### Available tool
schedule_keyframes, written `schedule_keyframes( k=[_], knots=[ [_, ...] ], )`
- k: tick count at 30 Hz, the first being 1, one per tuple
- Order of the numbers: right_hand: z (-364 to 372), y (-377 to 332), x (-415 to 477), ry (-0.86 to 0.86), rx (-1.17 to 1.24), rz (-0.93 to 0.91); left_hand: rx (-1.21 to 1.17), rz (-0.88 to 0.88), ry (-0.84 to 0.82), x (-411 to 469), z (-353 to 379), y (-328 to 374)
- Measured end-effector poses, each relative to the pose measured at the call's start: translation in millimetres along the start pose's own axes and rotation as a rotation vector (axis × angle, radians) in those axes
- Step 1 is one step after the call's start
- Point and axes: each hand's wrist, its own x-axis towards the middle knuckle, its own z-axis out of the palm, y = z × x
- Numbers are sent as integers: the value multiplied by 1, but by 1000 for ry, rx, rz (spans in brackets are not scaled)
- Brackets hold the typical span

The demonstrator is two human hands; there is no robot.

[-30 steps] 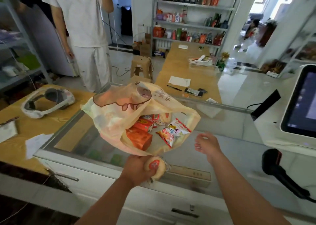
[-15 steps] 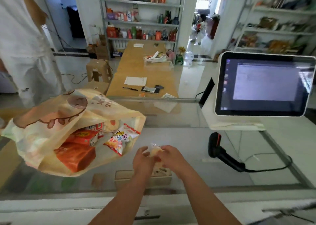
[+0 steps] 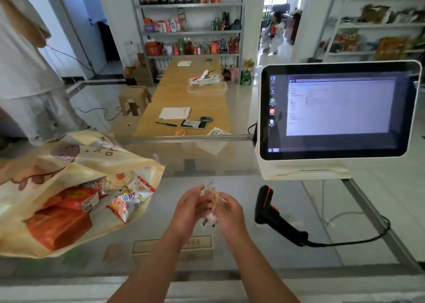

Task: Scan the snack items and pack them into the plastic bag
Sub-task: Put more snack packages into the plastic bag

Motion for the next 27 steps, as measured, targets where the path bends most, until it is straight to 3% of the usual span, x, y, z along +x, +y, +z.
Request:
schedule_keyframes(
  k=[4, 6, 10, 12, 16, 22, 27],
  knots=[
    [-5, -9, 5, 18, 117, 85, 257, 137, 245, 12, -7, -7],
    [-5, -13, 8, 20, 220, 132, 276, 99, 319, 17, -15, -6],
    [-1, -18, 9, -58, 389, 153, 52, -222, 0, 24, -19, 7],
    [2, -18, 10, -80, 358, 159, -16, -252, -117, 24, -18, 10],
    [3, -15, 6, -62, 250, 176, -165, -215, -111, 31, -22, 12],
    [9, -16, 4, 63, 14, 93, -153, -160, -63, 49, -22, 4],
    [3, -8, 2, 134, -157, 56, -190, -218, -91, 49, -17, -12]
  ],
)
